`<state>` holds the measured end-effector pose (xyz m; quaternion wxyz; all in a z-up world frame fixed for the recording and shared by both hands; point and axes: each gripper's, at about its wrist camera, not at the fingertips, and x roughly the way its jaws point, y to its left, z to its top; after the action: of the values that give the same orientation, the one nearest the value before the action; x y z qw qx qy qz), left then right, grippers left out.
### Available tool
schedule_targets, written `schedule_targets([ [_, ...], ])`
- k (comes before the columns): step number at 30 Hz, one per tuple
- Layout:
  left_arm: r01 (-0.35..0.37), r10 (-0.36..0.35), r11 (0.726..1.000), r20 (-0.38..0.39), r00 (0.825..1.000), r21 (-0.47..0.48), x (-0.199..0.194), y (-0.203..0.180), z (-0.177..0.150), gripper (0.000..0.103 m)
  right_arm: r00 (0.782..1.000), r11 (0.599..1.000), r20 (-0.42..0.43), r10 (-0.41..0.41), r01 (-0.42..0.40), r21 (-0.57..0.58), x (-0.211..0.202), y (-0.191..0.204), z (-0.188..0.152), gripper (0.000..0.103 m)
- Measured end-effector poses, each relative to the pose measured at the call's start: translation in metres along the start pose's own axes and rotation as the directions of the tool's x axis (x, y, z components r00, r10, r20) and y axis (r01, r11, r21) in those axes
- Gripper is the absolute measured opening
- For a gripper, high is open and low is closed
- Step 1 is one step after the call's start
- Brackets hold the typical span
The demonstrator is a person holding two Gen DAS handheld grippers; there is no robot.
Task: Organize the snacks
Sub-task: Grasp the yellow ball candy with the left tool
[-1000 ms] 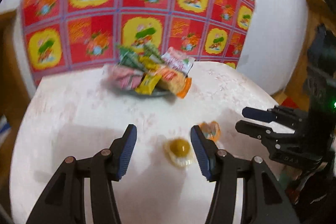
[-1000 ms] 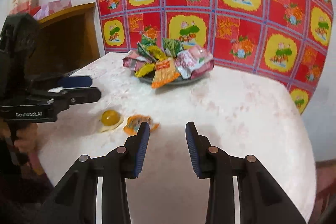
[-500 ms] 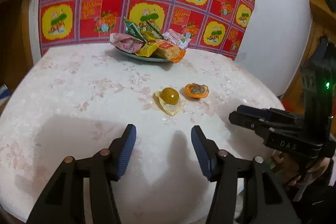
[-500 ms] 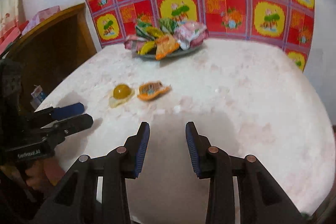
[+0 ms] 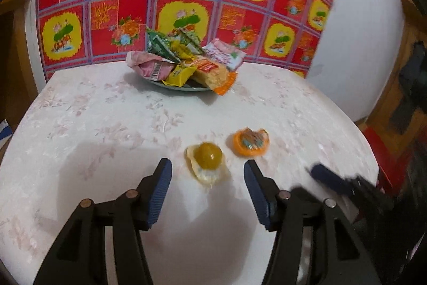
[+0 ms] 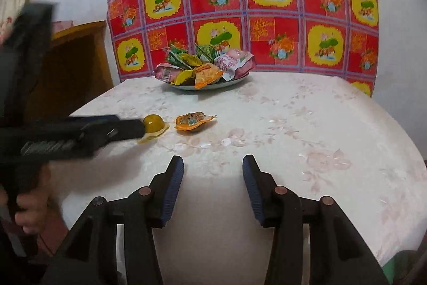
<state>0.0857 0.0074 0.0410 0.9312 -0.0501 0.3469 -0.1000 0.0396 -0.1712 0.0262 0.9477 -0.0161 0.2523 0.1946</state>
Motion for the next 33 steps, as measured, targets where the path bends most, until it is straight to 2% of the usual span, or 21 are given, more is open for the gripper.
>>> schedule_targets([
  [4,-0.018,0.017,1.0,-0.059,0.998,-0.017,0.018,0.0,0.009,0.059,1.0,1.0,0.016,0.015,-0.014,-0.011,-0.002,-0.002,-0.002,0.048],
  [9,-0.036,0.034,0.999,-0.053,0.998,-0.025,0.025,-0.002,0.011,0.058,0.999,1.0,0.036,0.022,-0.021,-0.021,-0.003,-0.002,-0.006,0.05],
  [11,-0.044,0.044,0.999,-0.052,0.998,-0.003,0.025,-0.004,0.009,0.032,0.999,0.999,0.034,0.026,-0.025,-0.029,-0.003,-0.001,-0.005,0.052],
  [16,-0.005,0.004,1.0,-0.045,0.999,-0.016,0.009,-0.003,-0.005,0.032,0.998,0.998,0.018,0.055,-0.055,-0.01,-0.002,-0.004,-0.002,0.054],
  [19,-0.086,0.086,0.996,-0.016,0.996,-0.03,-0.002,0.0,-0.014,0.033,0.998,0.998,-0.001,0.065,-0.065,-0.011,-0.002,-0.005,-0.001,0.054],
  [20,-0.092,0.093,0.995,0.0,0.996,-0.042,-0.004,0.003,-0.017,0.033,0.998,0.998,-0.01,0.068,-0.068,-0.01,-0.002,-0.005,0.0,0.054],
  [23,-0.062,0.063,0.997,0.027,0.998,-0.044,-0.008,0.006,-0.022,0.033,0.994,0.995,-0.061,0.095,-0.095,0.006,0.0,-0.009,0.007,0.054],
  [27,-0.035,0.038,0.998,0.061,0.997,-0.048,-0.009,0.009,-0.026,0.033,0.978,0.985,-0.129,0.163,-0.155,0.074,0.005,-0.022,0.026,0.054],
  [31,-0.028,0.031,0.999,0.108,0.994,-0.028,-0.01,0.008,-0.032,0.033,0.976,0.989,-0.167,0.139,-0.145,-0.027,0.015,-0.012,0.051,0.054],
  [33,-0.06,0.057,0.998,0.128,0.99,0.016,-0.01,0.002,-0.036,0.033,0.965,0.981,-0.206,0.163,-0.18,-0.067,0.026,-0.005,0.06,0.054],
])
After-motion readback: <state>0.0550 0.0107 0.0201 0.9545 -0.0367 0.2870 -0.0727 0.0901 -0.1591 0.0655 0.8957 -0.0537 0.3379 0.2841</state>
